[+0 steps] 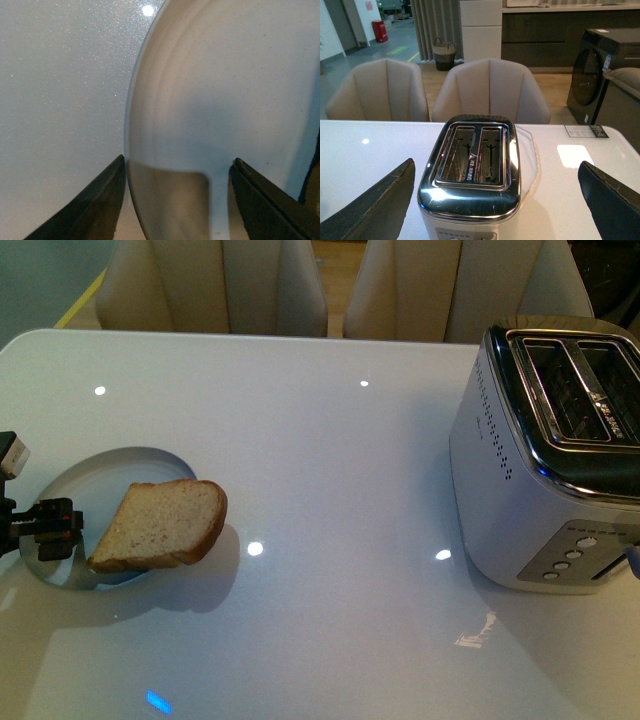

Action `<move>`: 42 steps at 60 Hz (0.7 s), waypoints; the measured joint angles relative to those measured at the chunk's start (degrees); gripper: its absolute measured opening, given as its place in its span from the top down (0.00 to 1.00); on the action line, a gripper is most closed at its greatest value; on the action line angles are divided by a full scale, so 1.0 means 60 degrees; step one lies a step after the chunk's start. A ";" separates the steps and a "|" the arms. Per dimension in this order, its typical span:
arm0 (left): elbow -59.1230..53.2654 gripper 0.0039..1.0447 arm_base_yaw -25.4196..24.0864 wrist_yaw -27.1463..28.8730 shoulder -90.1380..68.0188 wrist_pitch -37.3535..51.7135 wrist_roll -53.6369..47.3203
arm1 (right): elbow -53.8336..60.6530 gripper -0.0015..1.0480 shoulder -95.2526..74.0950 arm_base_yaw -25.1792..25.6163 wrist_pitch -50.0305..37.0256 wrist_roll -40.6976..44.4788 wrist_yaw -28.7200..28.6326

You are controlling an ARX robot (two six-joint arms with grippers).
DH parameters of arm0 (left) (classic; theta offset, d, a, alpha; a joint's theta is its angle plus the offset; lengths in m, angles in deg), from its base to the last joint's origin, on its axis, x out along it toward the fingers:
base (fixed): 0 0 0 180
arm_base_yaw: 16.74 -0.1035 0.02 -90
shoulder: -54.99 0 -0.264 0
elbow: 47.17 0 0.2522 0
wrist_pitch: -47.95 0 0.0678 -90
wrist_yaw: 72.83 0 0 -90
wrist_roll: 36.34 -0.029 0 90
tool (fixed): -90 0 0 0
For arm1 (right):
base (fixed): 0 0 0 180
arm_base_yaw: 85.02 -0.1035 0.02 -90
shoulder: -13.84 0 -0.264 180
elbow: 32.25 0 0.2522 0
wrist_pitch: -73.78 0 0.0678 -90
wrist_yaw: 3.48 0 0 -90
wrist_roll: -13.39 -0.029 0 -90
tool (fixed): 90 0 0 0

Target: Left arm holds plate, right arm toasts bread

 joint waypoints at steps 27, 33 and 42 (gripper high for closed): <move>-0.0455 0.97 -0.0222 -0.0739 0.0321 -0.0211 0.1872 | 0.0000 0.09 0.0000 0.0000 0.0000 0.0004 0.0000; -0.0754 0.97 -0.0280 -0.0991 0.0484 -0.0208 0.2142 | 0.0000 0.09 0.0000 0.0000 0.0000 0.0004 0.0000; -0.1330 0.97 -0.0466 -0.1351 0.0831 -0.0189 0.2404 | 0.0000 0.09 0.0000 0.0000 0.0000 0.0004 0.0000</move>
